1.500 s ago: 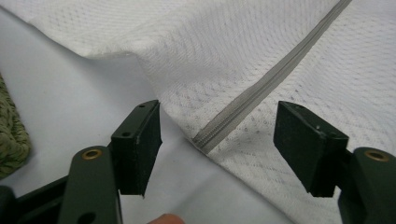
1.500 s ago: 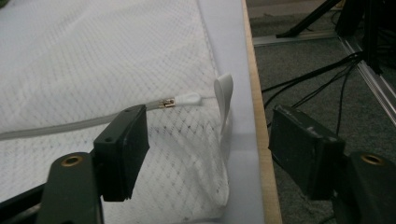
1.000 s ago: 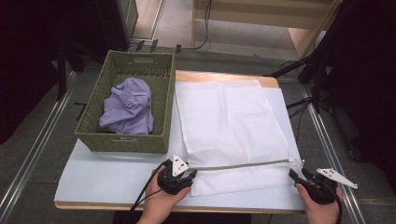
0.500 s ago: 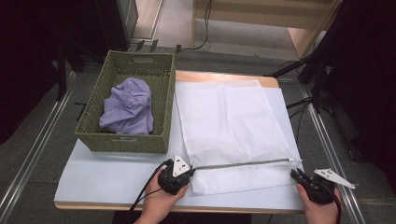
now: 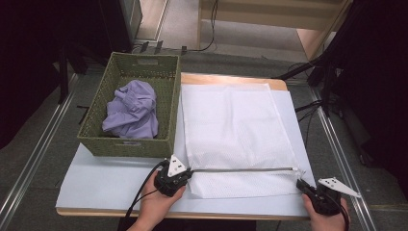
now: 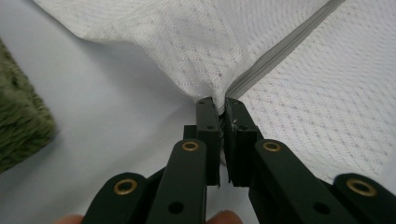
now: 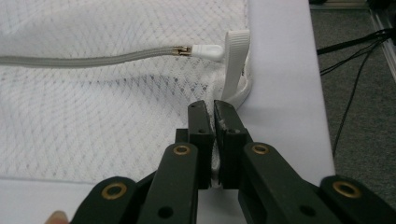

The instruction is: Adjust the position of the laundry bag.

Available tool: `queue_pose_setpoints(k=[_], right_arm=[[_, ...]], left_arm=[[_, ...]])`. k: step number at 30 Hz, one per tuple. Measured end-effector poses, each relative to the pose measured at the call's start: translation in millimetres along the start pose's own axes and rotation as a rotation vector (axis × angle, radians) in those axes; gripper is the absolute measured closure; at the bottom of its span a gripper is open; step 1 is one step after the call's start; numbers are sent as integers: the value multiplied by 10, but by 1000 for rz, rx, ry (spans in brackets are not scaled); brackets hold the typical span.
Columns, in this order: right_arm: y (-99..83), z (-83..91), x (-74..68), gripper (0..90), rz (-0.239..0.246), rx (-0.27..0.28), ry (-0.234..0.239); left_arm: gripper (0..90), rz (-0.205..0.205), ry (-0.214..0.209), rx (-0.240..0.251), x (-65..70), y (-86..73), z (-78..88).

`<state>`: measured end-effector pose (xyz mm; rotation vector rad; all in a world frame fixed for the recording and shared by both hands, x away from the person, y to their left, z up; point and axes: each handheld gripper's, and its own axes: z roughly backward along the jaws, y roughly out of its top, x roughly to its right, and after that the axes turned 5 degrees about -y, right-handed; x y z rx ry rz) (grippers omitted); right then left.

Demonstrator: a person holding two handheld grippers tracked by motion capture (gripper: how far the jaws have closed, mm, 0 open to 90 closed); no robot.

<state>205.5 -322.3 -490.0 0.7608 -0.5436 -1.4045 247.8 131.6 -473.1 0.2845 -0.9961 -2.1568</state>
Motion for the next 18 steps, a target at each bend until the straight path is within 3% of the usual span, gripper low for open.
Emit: queue_pose_setpoints(k=[3, 7, 18], right_arm=[[-44, 43, -54, 879, 11, 2, 8], [-134, 125, -174, 879, 21, -2, 41], [-151, 139, -327, 878, 58, -11, 74]], left_arm=[[868, -6, 3, -4, -29, -27, 42], [867, 14, 1, 10, -120, -82, 129], [867, 52, -2, 23, -218, -162, 252]])
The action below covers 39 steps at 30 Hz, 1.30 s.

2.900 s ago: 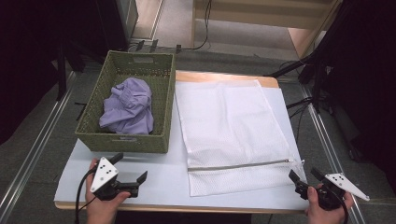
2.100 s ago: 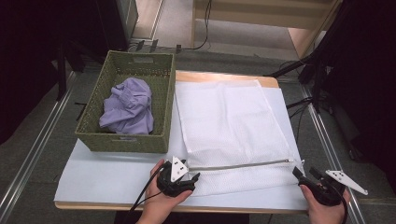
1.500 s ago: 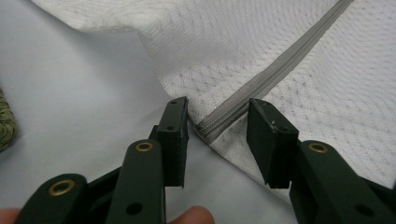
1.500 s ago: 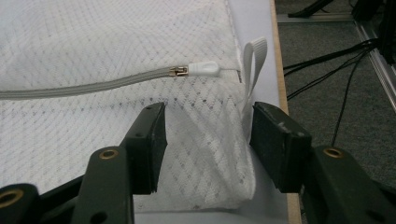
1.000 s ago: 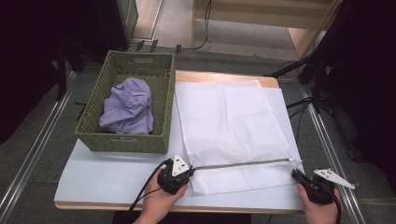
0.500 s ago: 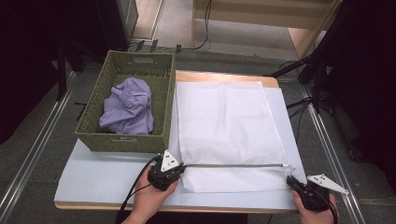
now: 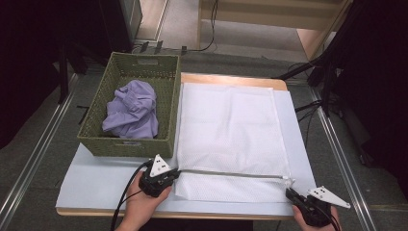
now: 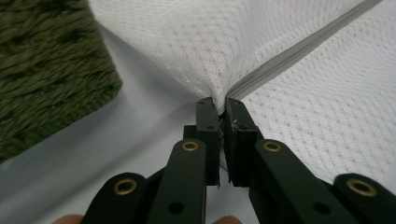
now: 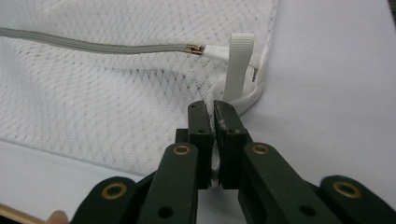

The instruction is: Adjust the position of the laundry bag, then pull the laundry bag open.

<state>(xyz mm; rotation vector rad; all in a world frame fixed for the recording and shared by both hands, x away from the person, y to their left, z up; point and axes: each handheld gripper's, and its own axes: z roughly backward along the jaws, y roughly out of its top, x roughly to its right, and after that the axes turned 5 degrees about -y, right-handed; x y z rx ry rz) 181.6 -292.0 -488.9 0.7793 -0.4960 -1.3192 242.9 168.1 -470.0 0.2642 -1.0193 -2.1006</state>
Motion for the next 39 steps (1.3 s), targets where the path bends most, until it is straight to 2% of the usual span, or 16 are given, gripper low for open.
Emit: queue_pose_setpoints(k=[2, 4, 7, 9, 11, 13, 16, 19, 22, 23, 24, 31, 33, 34, 35, 39], right_arm=[[-1, 6, -24, 869, 7, 0, 5], [-2, 36, -13, 807, 6, 15, 14], [29, 144, 52, 658, -14, 66, -28], [46, 188, 103, 542, -38, 83, -53], [39, 155, 149, 451, -40, 71, -55], [9, 116, 177, 440, -35, 61, -50], [5, 96, 217, 434, -60, 79, -32], [21, 112, 251, 425, -78, 128, -35], [16, 127, 266, 423, -73, 168, -39], [16, 127, 266, 423, -73, 168, -39], [5, 122, 263, 450, -74, 173, -32], [3, 108, 245, 535, -95, 181, 3], [9, 95, 271, 555, -93, 184, -3], [9, 95, 271, 555, -93, 184, -3], [15, 81, 283, 563, -100, 181, 8], [21, 48, 275, 568, -97, 166, -2]], left_arm=[[863, 0, 4, 1, -1, -2, 9], [813, -1, 15, 22, -12, 4, 36], [575, 10, 15, 71, -39, 27, 100], [469, 22, 4, 106, -36, 43, 149], [445, 11, -7, 135, -4, 72, 184], [440, -2, -19, 152, 49, 114, 192], [441, -21, -41, 155, 146, 183, 124], [446, -36, -68, 144, 241, 246, 17], [465, -58, -102, 135, 366, 298, -98], [473, -58, -102, 135, 366, 298, -98], [483, -75, -123, 125, 455, 338, -175], [578, -81, -200, 116, 682, 485, -418], [700, -112, -237, 97, 803, 547, -541], [732, -112, -237, 97, 803, 547, -541], [772, -120, -263, 86, 871, 575, -619], [833, -128, -279, 73, 950, 612, -728]])
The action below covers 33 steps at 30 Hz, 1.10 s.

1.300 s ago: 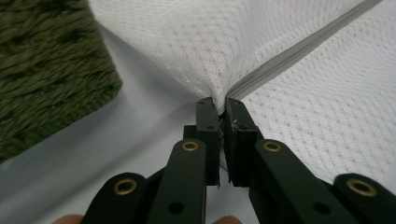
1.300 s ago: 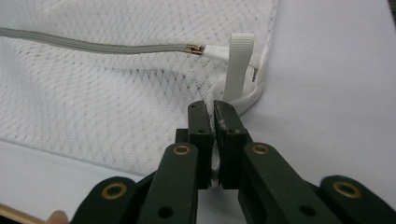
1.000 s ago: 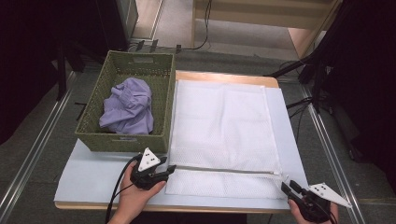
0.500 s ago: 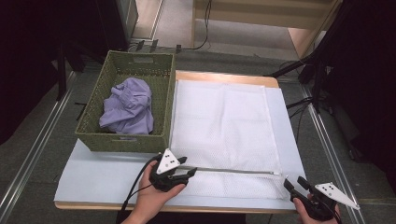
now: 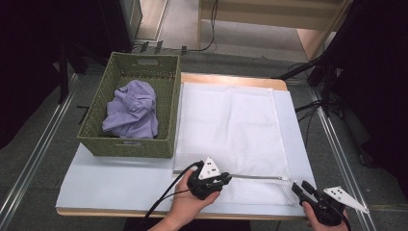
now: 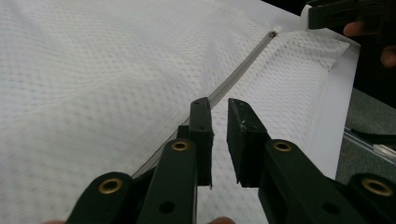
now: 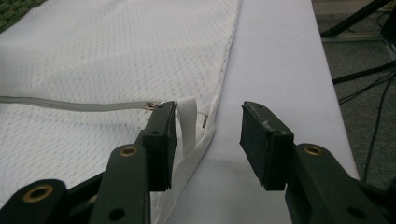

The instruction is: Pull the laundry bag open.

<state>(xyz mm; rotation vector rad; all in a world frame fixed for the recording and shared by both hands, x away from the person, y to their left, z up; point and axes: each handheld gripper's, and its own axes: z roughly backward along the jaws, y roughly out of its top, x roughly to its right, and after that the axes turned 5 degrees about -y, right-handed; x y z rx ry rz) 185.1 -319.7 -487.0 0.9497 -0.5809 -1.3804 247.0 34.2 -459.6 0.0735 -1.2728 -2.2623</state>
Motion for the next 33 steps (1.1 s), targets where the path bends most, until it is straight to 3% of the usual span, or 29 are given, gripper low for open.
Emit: queue_pose_setpoints(k=[6, 10, 14, 21, 28, 30, 33], right_arm=[[22, -83, 12, 592, -21, -1, -6], [36, -170, 111, 596, -71, -12, 7], [45, -220, 98, 588, -87, -31, 32], [38, -267, 78, 571, -93, -56, 5], [61, -304, -11, 612, -34, -71, -36], [57, -307, -47, 643, -24, -72, -49], [50, -312, -67, 723, -19, -77, -34]], left_arm=[[843, -9, -45, -12, 97, 98, -260], [836, -12, -71, -16, 199, 138, -449], [828, -4, -72, -17, 250, 151, -547], [836, 1, -68, 11, 369, 334, -807], [850, -8, -78, -70, 419, 462, -1109], [855, 0, -71, -82, 425, 446, -1182], [861, -2, -38, -118, 430, 440, -1240]])
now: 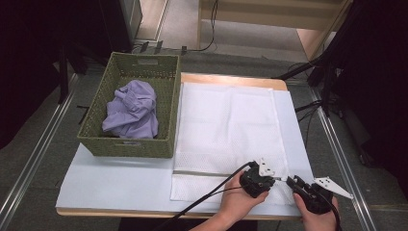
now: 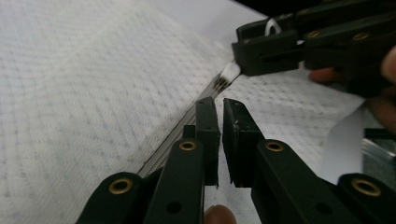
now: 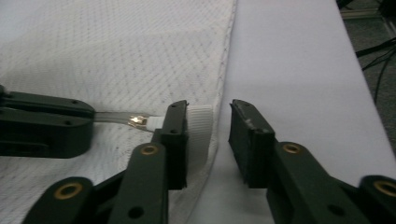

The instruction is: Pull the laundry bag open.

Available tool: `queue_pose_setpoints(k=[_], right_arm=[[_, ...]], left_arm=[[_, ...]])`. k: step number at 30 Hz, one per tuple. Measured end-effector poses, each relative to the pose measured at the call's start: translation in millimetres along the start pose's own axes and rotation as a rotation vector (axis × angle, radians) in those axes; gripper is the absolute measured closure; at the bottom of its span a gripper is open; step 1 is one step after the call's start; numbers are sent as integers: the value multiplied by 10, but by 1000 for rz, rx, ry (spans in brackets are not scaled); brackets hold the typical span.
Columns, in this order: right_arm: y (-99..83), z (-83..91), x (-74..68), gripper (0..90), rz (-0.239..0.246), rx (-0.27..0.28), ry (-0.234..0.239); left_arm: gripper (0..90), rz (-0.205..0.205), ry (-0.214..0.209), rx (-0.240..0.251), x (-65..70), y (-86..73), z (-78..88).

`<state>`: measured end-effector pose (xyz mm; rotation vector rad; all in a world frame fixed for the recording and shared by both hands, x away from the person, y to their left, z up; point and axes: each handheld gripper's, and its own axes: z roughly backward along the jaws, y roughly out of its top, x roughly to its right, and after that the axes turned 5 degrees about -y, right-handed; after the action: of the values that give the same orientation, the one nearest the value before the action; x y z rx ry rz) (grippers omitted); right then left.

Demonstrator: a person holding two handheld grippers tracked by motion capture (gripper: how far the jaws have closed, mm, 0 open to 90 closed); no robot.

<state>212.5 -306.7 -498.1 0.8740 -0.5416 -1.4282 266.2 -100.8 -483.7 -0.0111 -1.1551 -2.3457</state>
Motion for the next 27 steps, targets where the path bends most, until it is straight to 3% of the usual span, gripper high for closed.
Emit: queue_pose_setpoints(k=[3, 6, 8, 9, 14, 17, 21, 24, 25, 27], right_arm=[[-11, 0, 5, 821, -29, -3, 32], [-18, 2, 46, 856, -70, -1, 63], [-24, 25, 79, 884, -92, 21, 77], [-15, 60, 82, 900, -103, 59, 97], [40, 154, 47, 900, -112, 127, 146], [70, 185, -12, 900, -88, 161, 178], [83, 149, -102, 900, -61, 129, 248], [47, 86, -104, 900, -60, 87, 221], [35, 68, -77, 892, -87, 84, 226], [37, 71, -70, 883, -91, 86, 213]], left_arm=[[869, 3, 7, -14, -1, 6, -12], [867, 11, -1, -13, -14, 6, -11], [865, 32, -22, -14, -38, 4, -6], [863, 50, -40, -11, -60, 2, -5], [850, 57, -49, -11, -70, 0, -3], [845, 62, -61, -13, -84, -1, 1], [839, 44, -50, -13, -65, -2, 0], [839, 44, -47, -12, -58, -4, -2], [839, 44, -46, -11, -59, -4, -2], [840, 44, -47, -11, -60, -4, -2]])
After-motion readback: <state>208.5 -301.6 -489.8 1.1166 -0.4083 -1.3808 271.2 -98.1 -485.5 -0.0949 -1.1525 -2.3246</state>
